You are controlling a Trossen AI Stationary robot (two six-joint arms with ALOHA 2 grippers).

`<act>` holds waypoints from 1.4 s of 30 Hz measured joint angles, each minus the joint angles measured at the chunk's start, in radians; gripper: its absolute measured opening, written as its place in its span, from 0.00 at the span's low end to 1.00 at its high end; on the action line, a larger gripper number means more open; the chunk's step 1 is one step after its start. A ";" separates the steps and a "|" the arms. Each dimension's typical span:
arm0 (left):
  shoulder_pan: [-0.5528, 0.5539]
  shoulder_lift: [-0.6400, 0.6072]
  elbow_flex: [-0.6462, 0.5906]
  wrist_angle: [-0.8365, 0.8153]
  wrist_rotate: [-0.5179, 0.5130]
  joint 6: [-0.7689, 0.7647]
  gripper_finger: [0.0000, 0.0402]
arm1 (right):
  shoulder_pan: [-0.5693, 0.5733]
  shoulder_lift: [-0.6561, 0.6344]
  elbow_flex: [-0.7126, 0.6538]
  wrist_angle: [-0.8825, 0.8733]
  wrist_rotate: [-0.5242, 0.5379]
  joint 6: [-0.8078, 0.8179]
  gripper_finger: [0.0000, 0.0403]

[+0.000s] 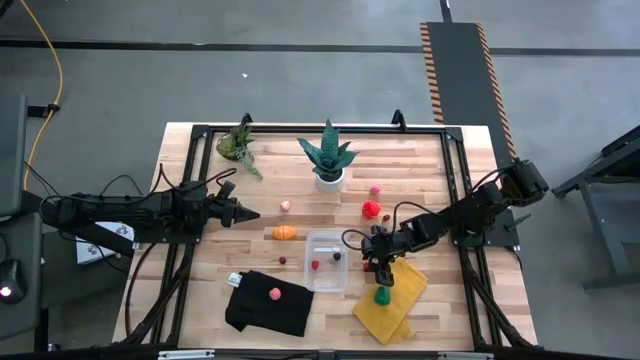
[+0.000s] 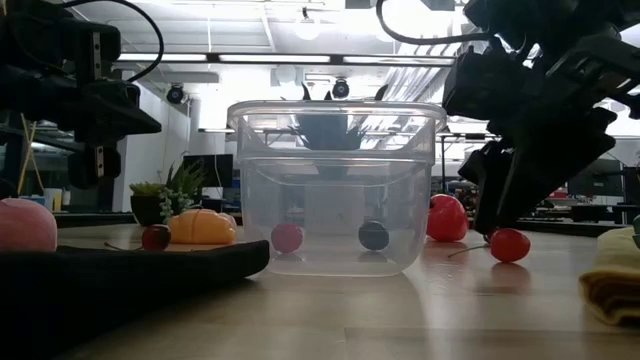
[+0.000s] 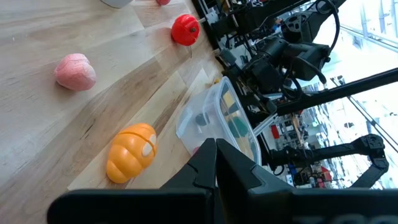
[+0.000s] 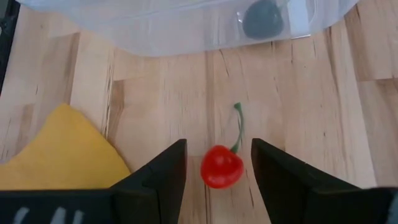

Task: Pick and placing Produce into tupperware
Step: Put the bottom right cherry into the transparent container

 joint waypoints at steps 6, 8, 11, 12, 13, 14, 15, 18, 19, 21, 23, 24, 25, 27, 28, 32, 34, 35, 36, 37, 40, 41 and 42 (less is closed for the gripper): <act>0.000 0.000 0.000 0.000 0.000 0.000 0.00 | 0.000 0.000 0.000 -0.018 0.000 0.007 0.42; 0.000 0.000 0.000 0.000 0.000 0.000 0.00 | 0.000 0.000 0.000 -0.016 -0.001 0.007 0.42; 0.000 0.000 0.000 0.000 0.000 0.000 0.00 | 0.000 0.000 0.000 -0.016 -0.002 0.008 0.42; 0.000 0.000 0.000 0.000 0.000 0.000 0.00 | 0.000 0.000 0.000 -0.016 -0.003 0.008 0.42; 0.000 0.000 0.000 0.000 0.000 0.000 0.00 | 0.000 0.000 0.000 -0.016 -0.007 0.008 0.42; 0.000 0.000 0.000 0.000 0.000 0.000 0.00 | 0.000 0.000 0.000 -0.016 -0.013 0.008 0.42; 0.000 0.000 0.000 0.000 0.000 0.000 0.00 | 0.000 0.000 0.000 -0.016 -0.017 0.008 0.43; 0.000 0.000 0.000 0.000 0.000 0.000 0.00 | 0.000 0.000 0.000 -0.016 -0.019 0.009 0.47; 0.000 0.000 0.000 0.000 0.000 -0.001 0.00 | 0.000 0.000 0.000 -0.016 -0.018 0.015 0.49; 0.000 0.000 0.000 0.000 0.000 -0.001 0.00 | 0.000 0.000 0.000 -0.016 0.000 0.015 0.53; 0.000 0.000 0.000 0.000 0.001 -0.003 0.00 | 0.000 0.000 0.000 -0.016 0.017 0.016 0.56; 0.000 0.000 0.000 0.000 0.001 -0.003 0.00 | 0.000 0.000 0.000 -0.017 0.019 0.016 0.56; 0.000 0.000 0.000 0.000 0.001 -0.004 0.00 | 0.001 0.000 0.000 -0.019 0.020 0.016 0.57; 0.000 0.000 0.000 0.001 0.007 -0.008 0.00 | 0.003 0.000 -0.001 -0.024 0.027 0.014 0.56; 0.000 0.000 0.000 0.001 0.009 -0.009 0.00 | 0.004 0.000 -0.001 -0.024 0.027 0.008 0.56; 0.000 0.000 0.000 0.001 0.011 -0.019 0.00 | 0.009 0.000 -0.001 -0.024 0.027 -0.017 0.53; 0.000 0.000 0.000 0.001 0.011 -0.023 0.00 | 0.009 0.000 -0.001 -0.024 0.027 -0.025 0.53; 0.000 0.000 0.000 0.001 0.011 -0.023 0.00 | 0.009 0.000 -0.001 -0.024 0.028 -0.029 0.52; 0.000 0.000 0.000 0.001 0.011 -0.023 0.00 | 0.009 0.000 -0.001 -0.026 0.032 -0.033 0.52; 0.000 0.000 0.000 0.001 0.011 -0.023 0.00 | 0.009 0.000 -0.001 -0.030 0.037 -0.036 0.52; 0.000 0.000 0.000 0.001 0.010 -0.025 0.00 | 0.009 0.000 -0.001 -0.057 0.068 -0.038 0.52; 0.000 0.000 0.000 0.001 0.010 -0.025 0.00 | 0.009 0.000 -0.001 -0.065 0.079 -0.038 0.52; 0.000 0.000 0.000 0.001 0.010 -0.025 0.00 | 0.009 0.000 -0.001 -0.070 0.088 -0.038 0.52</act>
